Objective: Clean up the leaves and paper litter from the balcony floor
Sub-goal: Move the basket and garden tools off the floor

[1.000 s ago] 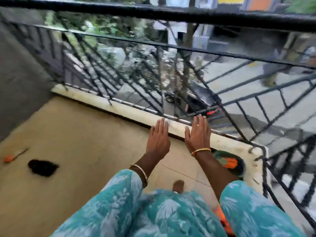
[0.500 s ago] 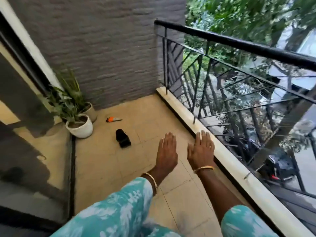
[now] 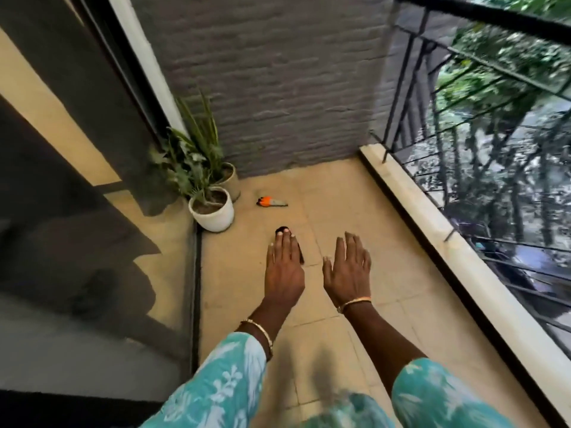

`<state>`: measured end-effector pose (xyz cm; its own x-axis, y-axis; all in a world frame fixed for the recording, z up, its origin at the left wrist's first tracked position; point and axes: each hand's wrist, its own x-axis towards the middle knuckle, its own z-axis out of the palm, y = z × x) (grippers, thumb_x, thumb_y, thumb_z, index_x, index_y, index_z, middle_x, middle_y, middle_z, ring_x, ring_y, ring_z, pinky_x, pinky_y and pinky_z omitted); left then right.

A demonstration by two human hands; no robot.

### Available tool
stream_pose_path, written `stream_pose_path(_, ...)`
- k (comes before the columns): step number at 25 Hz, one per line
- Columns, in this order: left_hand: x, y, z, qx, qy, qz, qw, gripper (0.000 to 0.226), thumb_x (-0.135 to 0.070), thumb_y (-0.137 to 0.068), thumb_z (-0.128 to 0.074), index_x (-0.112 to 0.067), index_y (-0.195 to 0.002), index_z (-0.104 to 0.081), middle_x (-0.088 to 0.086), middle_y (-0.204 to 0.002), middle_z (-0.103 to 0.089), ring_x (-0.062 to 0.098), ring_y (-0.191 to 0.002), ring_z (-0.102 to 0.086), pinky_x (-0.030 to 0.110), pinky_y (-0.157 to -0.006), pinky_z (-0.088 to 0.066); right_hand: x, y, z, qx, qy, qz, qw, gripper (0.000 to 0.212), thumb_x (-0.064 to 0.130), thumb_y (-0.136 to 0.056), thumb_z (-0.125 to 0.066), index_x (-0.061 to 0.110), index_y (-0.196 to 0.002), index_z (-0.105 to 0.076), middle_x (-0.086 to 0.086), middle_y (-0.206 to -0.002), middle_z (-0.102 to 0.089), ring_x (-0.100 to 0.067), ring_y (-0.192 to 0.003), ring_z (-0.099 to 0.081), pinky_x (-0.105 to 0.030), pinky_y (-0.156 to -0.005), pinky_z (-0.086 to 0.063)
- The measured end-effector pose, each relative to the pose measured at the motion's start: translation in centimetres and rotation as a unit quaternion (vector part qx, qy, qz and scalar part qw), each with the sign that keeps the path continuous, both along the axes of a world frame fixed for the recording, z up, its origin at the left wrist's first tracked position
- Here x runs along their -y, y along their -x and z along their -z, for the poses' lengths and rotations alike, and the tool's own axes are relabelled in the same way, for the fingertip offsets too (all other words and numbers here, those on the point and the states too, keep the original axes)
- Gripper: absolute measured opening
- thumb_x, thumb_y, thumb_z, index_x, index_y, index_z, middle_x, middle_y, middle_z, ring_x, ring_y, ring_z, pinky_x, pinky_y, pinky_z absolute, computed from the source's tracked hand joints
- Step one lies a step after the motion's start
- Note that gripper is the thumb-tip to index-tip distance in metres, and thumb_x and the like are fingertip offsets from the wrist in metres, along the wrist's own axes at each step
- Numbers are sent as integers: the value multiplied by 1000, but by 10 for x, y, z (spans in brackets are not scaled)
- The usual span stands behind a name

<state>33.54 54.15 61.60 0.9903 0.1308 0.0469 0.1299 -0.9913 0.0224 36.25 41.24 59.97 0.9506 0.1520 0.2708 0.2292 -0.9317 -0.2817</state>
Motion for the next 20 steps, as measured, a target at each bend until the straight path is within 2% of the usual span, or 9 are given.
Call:
stream_pose_path(2,-39,-23,13,-19,0,-20,1000,68,-19,-93,-45,-2,-152,-15,18,-159,-10,32,-148,-9,43,-118,-11,-37,-33,6,-5,4,-18,1000,57,37,-88,-30,0,-126,-54,-21,-134,-50,-36,-126,-47,-50,-99,-40)
stream_pose_path(3,-56,-35,22,-8,-10,-27,1000,67,-19,-94,-44,-3,-152,-14,17,-159,-9,32,-148,-8,43,-118,-9,-52,-50,10,-7,9,-21,1000,57,36,-89,-30,0,-126,-53,-21,-135,-50,-36,-127,-46,-50,-99,-40)
stream_pose_path(5,-84,-66,35,-7,-21,-34,999,65,-20,-94,-46,-3,-151,-19,17,-158,-15,32,-147,-13,42,-118,-12,-79,-87,21,-16,0,-22,1000,55,34,-89,-32,0,-128,-51,-21,-138,-47,-36,-130,-42,-50,-102,-37)
stream_pose_path(8,-120,-124,51,-12,-9,-47,999,63,-21,-88,-57,-2,-145,-37,19,-151,-35,33,-140,-33,44,-113,-26,-117,-153,43,-35,3,-19,999,52,29,-89,-41,0,-131,-48,-22,-140,-43,-37,-132,-38,-51,-104,-34)
stream_pose_path(11,-147,-184,59,-75,46,-74,993,70,-22,-80,-66,-2,-142,-41,21,-148,-39,33,-138,-38,44,-111,-31,-148,-215,54,-75,1,-20,997,51,26,-89,-44,0,-132,-47,-23,-141,-42,-38,-133,-37,-51,-104,-33)
stream_pose_path(12,-157,-202,57,-80,50,-83,992,70,-22,-82,-64,-1,-144,-39,21,-149,-36,33,-139,-35,43,-112,-30,-157,-232,56,-81,9,-23,996,49,25,-90,-46,0,-132,-46,-23,-142,-41,-38,-134,-36,-51,-105,-32)
stream_pose_path(15,-181,-254,62,-101,70,-80,989,66,-23,-96,-41,-4,-152,-12,19,-159,-9,31,-148,-9,42,-118,-11,-181,-283,61,-89,5,-24,996,46,21,-91,-47,-1,-131,-47,-23,-141,-42,-38,-133,-36,-52,-104,-33)
stream_pose_path(18,-207,-300,77,-90,81,-97,988,66,-22,-96,-41,-5,-152,-11,18,-160,-7,31,-148,-7,42,-118,-10,-200,-333,73,-112,7,-19,993,44,17,-86,-49,-2,-126,-50,-25,-135,-47,-40,-128,-42,-54,-98,-40)
stream_pose_path(20,-227,-335,89,-85,95,-105,986,66,-20,-95,-43,-5,-152,-15,18,-159,-11,31,-147,-10,42,-118,-12,-211,-370,82,-133,7,-20,991,44,15,-86,-54,-2,-127,-49,-25,-137,-45,-40,-130,-39,-54,-100,-37)
